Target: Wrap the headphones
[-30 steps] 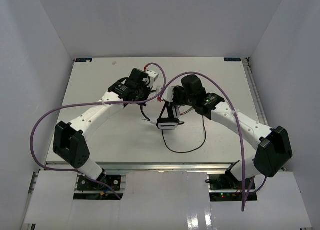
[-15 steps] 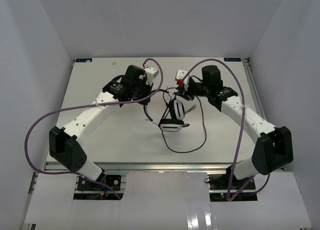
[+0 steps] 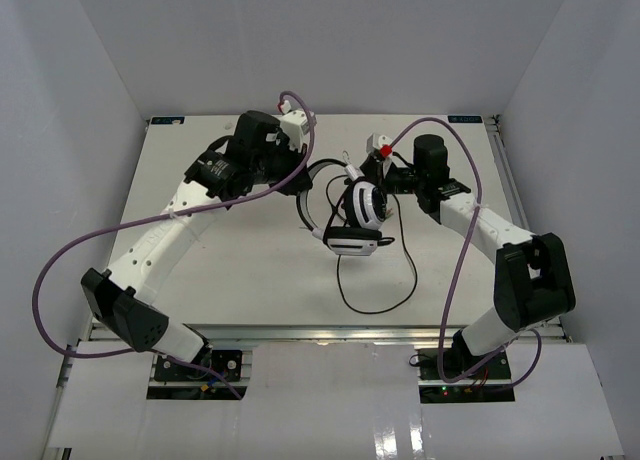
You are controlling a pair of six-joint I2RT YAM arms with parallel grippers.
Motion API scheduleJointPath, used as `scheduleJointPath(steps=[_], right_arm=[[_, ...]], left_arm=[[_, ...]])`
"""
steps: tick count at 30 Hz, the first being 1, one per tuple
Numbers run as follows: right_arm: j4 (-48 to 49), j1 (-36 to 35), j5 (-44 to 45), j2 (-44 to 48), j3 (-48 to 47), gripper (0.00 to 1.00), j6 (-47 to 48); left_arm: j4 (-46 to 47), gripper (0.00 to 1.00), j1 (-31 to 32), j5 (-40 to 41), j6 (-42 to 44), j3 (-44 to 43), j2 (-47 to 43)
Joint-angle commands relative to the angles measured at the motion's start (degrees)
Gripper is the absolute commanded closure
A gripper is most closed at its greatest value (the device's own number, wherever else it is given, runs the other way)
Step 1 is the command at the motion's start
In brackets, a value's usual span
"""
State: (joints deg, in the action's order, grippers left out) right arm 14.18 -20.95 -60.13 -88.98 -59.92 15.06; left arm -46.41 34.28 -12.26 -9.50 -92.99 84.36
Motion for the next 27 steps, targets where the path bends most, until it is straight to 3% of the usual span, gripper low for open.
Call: scheduleJointPath(steps=[1, 5, 13, 19, 24, 27], right_arm=[[24.36, 0.02, -9.61, -1.83, 5.15, 0.24, -20.47], [36.54, -0.50, -11.04, -2.31, 10.25, 0.25, -30.03], [32.95, -1.38, -8.91, 1.06, 14.96, 0.26, -25.65], [41.70, -3.84, -11.68, 2.06, 18.56, 0.26, -32.77], [32.27, -6.19, -8.86, 5.07, 19.18, 0.28, -25.64], [20.92, -6.21, 2.86, 7.86, 18.23, 0.28, -16.44]], left_arm=[[3.28, 1.00, 0.09, -1.10, -6.47, -6.92, -3.38], [3.52, 1.00, 0.09, 1.59, -8.45, -11.53, -2.23], [4.08, 1.00, 0.00, 5.05, -12.07, -18.34, 0.84], [6.73, 1.00, -0.08, 6.37, -14.62, -18.90, 0.87], [7.03, 1.00, -0.41, 7.16, -15.48, -20.73, 1.68], [6.95, 1.00, -0.52, 7.24, -15.63, -20.84, 1.69]])
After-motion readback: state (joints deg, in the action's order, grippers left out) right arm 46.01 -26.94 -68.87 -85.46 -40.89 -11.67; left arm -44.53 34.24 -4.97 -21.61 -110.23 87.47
